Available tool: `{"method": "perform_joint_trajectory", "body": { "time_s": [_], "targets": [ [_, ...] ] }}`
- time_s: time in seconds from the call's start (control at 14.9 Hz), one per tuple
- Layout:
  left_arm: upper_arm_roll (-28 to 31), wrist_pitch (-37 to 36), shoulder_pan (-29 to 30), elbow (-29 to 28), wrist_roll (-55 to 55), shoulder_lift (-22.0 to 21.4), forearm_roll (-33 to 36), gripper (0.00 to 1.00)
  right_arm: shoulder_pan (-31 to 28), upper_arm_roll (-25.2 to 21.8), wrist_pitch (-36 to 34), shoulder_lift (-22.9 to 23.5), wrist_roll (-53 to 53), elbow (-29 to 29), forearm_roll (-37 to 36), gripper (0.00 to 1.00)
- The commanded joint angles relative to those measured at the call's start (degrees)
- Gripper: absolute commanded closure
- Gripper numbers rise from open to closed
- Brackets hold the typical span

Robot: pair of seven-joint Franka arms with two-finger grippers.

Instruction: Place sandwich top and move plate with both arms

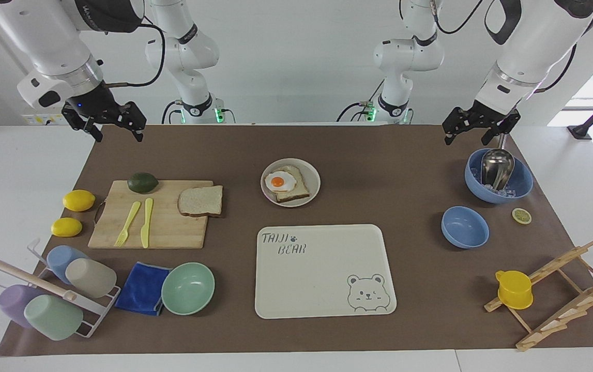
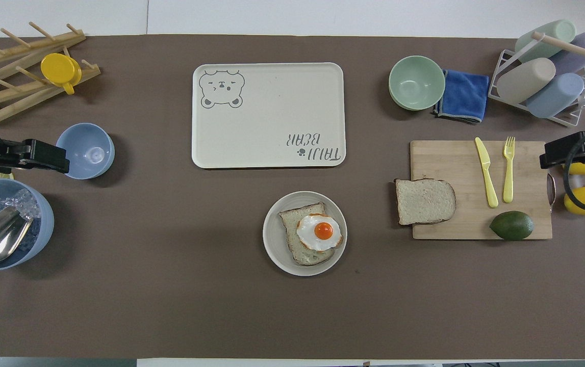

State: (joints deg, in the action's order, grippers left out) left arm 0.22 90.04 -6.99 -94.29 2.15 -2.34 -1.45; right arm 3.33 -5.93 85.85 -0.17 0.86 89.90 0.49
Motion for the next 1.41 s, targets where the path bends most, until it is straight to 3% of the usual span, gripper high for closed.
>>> {"method": "perform_joint_trajectory", "body": {
  "time_s": [0.0, 0.54, 0.74, 0.81, 0.94, 1.21, 1.34],
  "targets": [
    [0.1, -0.9, 0.1, 0.0, -0.3, -0.6, -0.2, 0.00, -0.8, 0.3, -0.2, 0.7, 0.6, -1.0, -0.4, 0.00],
    [0.1, -1.0, 0.1, 0.0, -0.3, -0.6, -0.3, 0.00, 0.2, 0.7, -0.3, -0.1, 0.1, -0.3, -0.3, 0.00],
    [0.1, -1.0, 0.1, 0.0, -0.3, -0.6, -0.3, 0.00, 1.3, 0.9, 5.6, -3.8, 0.4, 8.5, -2.0, 0.00],
    [0.1, -1.0, 0.1, 0.0, -0.3, -0.6, -0.2, 0.00, 3.9, 1.0, 7.8, -4.0, -0.5, 10.9, -7.1, 0.00],
    [0.1, -1.0, 0.1, 0.0, -0.3, -0.6, -0.3, 0.00, 9.5, 1.0, 8.9, -1.3, -7.1, 12.2, -15.5, 0.00],
    [0.1, -1.0, 0.1, 0.0, -0.3, -0.6, -0.2, 0.00, 18.4, 1.0, 11.8, 8.8, -19.4, 11.6, -23.1, 0.00],
    [0.2, -1.0, 0.1, 0.0, -0.3, -0.6, -0.2, 0.00, 20.3, 1.3, 15.6, 12.5, -25.4, 12.1, -23.3, 0.00]
  ]
}}
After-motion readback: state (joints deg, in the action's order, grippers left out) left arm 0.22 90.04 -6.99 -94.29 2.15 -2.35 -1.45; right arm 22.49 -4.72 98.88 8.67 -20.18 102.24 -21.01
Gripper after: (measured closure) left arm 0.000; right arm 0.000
